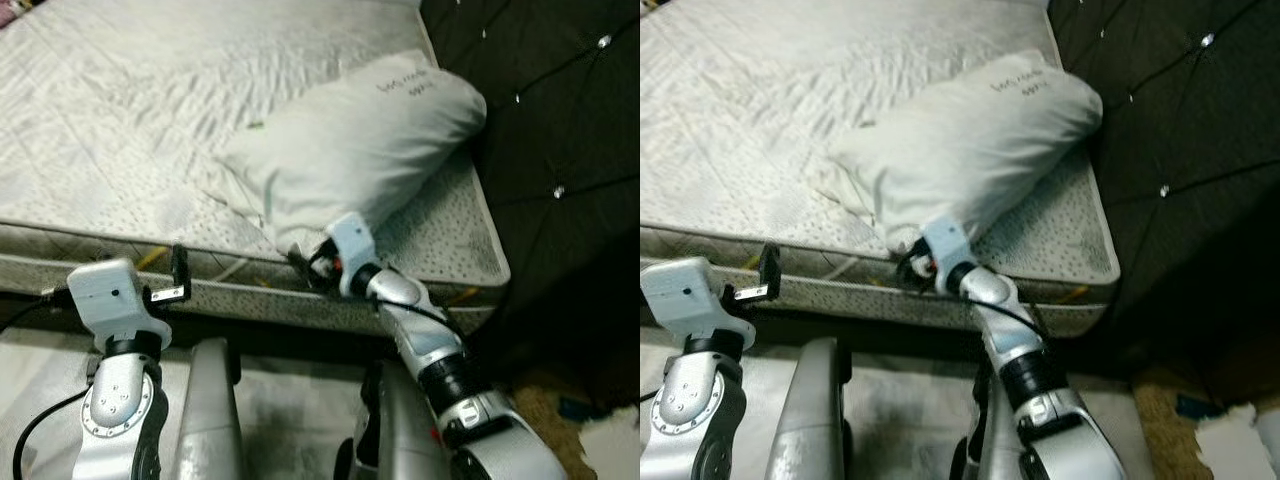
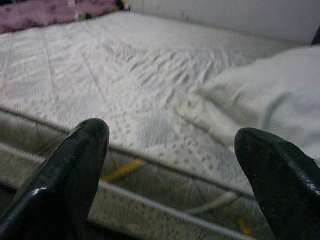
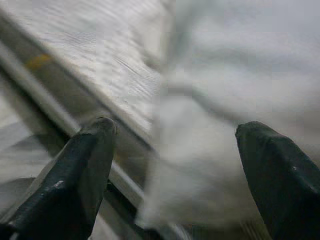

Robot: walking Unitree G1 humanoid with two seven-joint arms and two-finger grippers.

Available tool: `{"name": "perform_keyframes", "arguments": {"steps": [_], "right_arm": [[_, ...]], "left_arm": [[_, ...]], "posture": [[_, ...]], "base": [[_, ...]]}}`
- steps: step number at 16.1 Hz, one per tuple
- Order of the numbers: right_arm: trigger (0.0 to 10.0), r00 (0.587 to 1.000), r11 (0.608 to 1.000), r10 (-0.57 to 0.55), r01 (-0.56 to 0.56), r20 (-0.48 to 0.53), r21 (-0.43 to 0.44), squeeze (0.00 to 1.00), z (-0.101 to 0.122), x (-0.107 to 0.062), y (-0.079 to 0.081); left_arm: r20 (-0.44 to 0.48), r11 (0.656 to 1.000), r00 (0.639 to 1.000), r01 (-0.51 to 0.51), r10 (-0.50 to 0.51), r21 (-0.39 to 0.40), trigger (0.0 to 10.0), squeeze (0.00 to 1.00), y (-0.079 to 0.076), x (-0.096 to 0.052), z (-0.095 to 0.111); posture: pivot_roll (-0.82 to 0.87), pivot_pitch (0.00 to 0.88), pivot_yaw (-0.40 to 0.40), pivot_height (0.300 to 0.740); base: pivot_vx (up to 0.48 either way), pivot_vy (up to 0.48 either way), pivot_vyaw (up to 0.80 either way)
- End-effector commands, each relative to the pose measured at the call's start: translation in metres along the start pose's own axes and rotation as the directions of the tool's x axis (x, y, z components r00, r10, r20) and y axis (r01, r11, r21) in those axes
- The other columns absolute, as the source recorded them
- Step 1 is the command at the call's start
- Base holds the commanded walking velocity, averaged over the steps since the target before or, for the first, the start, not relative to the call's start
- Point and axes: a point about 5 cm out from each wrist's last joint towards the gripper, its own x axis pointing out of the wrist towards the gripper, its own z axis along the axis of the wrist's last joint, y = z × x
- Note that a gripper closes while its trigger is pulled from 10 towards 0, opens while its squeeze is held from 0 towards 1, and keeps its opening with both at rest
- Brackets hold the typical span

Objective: Clean up the room

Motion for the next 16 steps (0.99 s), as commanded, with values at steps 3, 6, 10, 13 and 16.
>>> {"name": "perform_keyframes", "arguments": {"steps": [3, 6, 10, 13, 16], "right_arm": [[10.0, 0.987, 0.983, -0.128, 0.139, -0.097, 0.116, 0.0, -0.008, 0.002, -0.011], [10.0, 0.966, 0.957, -0.209, 0.234, -0.152, 0.17, 0.0, -0.012, 0.006, -0.013], [10.0, 0.956, 0.924, -0.268, 0.289, -0.116, 0.251, 0.0, 0.008, 0.014, -0.019], [10.0, 0.961, 0.899, -0.272, 0.272, -0.048, 0.342, 0.0, 0.026, 0.022, -0.015], [0.0, 0.957, 0.875, -0.291, 0.258, 0.018, 0.41, 0.0, 0.049, 0.033, -0.008]], "left_arm": [[-0.012, 1.0, 1.0, -0.013, 0.014, 0.023, 10.0, 0.0, 0.002, -0.008, 0.005], [-0.025, 0.999, 1.0, -0.017, 0.018, 0.036, 10.0, 0.0, 0.003, -0.013, 0.006], [-0.033, 0.999, 0.999, -0.017, 0.019, 0.04, 10.0, 0.0, 0.003, -0.015, 0.008], [-0.027, 0.999, 1.0, -0.006, 0.007, 0.037, 10.0, 0.0, 0.001, -0.013, 0.01], [-0.027, 0.999, 1.0, -0.001, 0.002, 0.037, 10.0, 0.0, 0.0, -0.009, 0.011]], "posture": [[0.24, 0.18, -0.108, 0.542], [0.25, 0.196, -0.102, 0.542], [0.26, 0.2, -0.094, 0.542], [0.27, 0.195, -0.089, 0.542], [0.28, 0.188, -0.086, 0.542]], "base": [[0.0, 0.0, 0.0], [0.0, 0.0, 0.0], [0.0, 0.0, 0.0], [0.0, 0.0, 0.0], [0.0, 0.0, 0.0]]}}
